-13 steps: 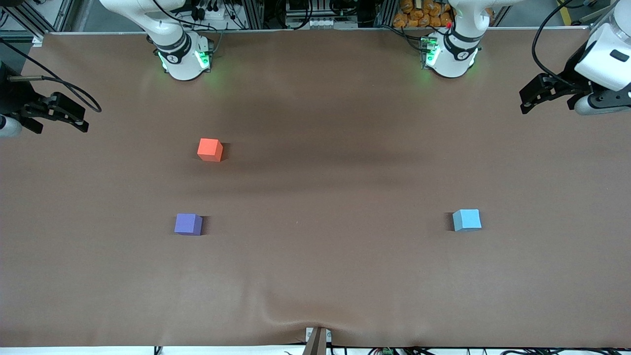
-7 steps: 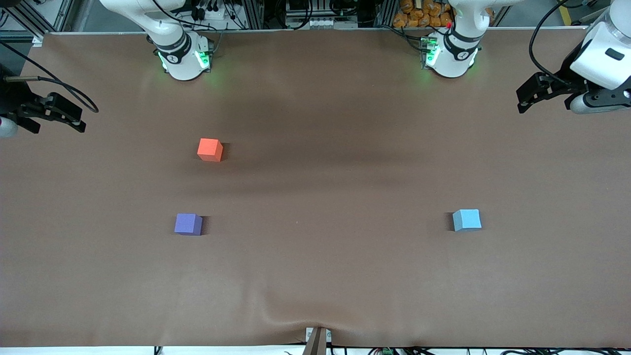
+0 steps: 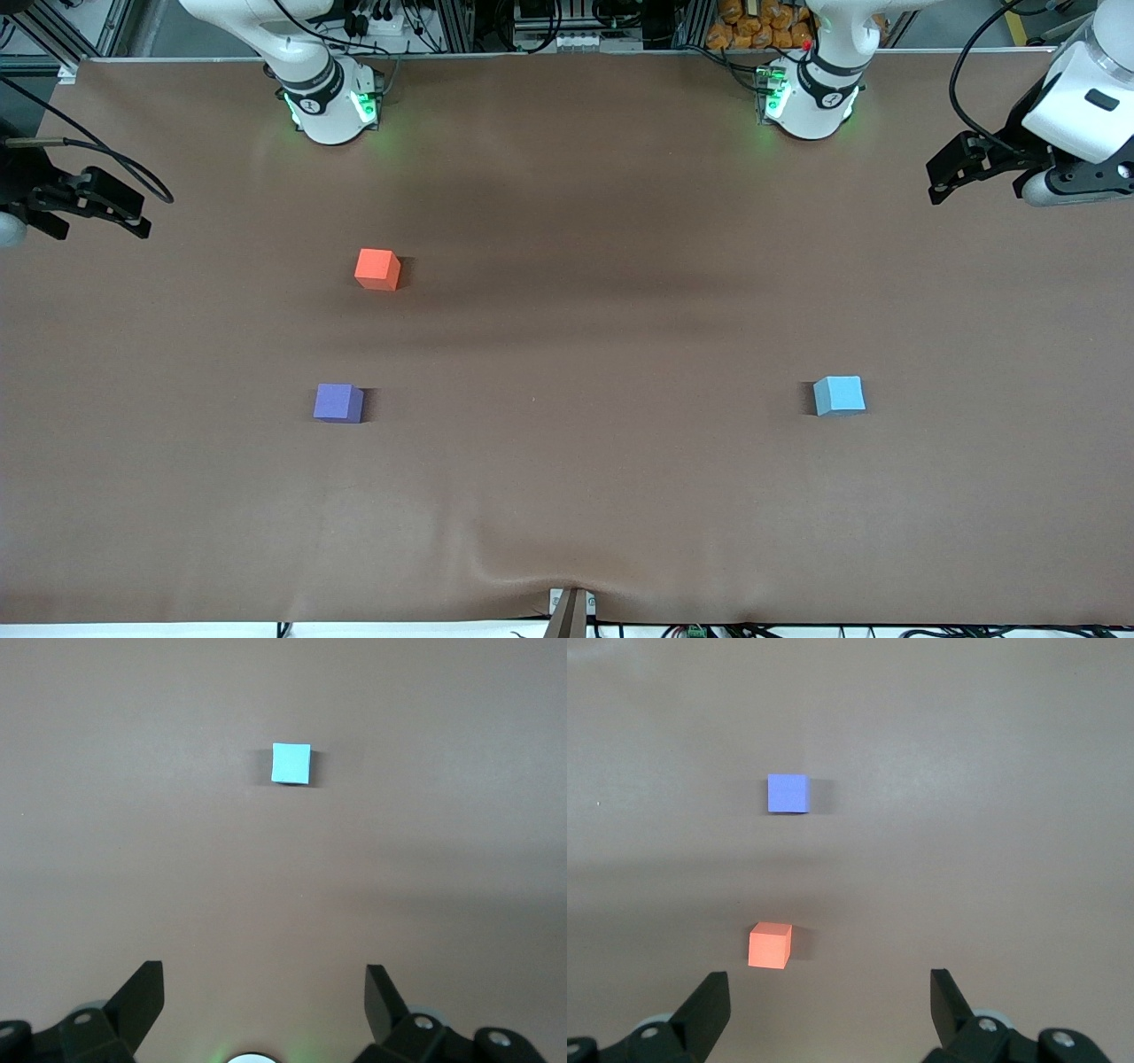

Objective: Place blue block between orange and purple blocks

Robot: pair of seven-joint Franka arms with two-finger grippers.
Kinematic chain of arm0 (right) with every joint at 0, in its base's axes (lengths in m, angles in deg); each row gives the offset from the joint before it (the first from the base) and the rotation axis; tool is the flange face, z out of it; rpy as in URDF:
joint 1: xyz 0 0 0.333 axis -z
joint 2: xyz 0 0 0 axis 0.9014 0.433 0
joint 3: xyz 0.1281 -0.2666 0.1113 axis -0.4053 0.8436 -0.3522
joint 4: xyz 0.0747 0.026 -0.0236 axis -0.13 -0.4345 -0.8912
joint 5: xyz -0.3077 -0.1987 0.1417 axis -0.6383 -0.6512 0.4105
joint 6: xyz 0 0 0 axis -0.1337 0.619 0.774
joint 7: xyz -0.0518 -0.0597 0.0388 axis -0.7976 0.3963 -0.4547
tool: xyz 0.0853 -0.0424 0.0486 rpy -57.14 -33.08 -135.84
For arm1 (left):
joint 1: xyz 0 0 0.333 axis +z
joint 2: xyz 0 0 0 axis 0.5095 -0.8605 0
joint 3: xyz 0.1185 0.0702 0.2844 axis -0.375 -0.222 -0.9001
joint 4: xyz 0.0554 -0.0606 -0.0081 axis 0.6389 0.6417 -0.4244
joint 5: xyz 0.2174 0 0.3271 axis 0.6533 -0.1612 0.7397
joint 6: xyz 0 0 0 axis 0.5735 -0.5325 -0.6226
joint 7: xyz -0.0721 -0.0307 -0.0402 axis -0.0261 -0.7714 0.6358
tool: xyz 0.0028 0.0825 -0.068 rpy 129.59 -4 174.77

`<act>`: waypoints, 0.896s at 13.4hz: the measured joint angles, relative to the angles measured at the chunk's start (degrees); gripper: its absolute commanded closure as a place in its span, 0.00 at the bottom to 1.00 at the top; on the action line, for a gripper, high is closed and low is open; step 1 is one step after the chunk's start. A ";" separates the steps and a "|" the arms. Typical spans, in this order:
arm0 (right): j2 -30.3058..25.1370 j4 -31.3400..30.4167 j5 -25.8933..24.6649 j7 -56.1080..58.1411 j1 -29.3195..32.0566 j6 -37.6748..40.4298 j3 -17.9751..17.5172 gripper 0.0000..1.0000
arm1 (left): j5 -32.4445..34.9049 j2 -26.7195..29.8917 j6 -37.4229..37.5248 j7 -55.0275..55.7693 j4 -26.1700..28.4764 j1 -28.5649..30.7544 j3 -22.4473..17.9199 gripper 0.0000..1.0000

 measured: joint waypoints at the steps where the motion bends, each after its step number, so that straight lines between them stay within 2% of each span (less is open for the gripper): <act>1: 0.00 0.00 0.00 0.01 0.03 0.00 0.00 0.00 | 0.00 0.00 0.00 0.00 0.00 0.00 0.00 0.00; 8: 0.00 -0.02 0.00 0.13 0.05 0.02 0.00 0.00 | -0.03 -1.60 -0.12 0.00 -0.02 -0.10 0.05 0.00; 12: 0.00 -0.07 0.00 0.15 0.07 0.02 0.00 0.00 | -0.03 -6.66 -3.03 0.00 1.54 0.26 -0.04 0.00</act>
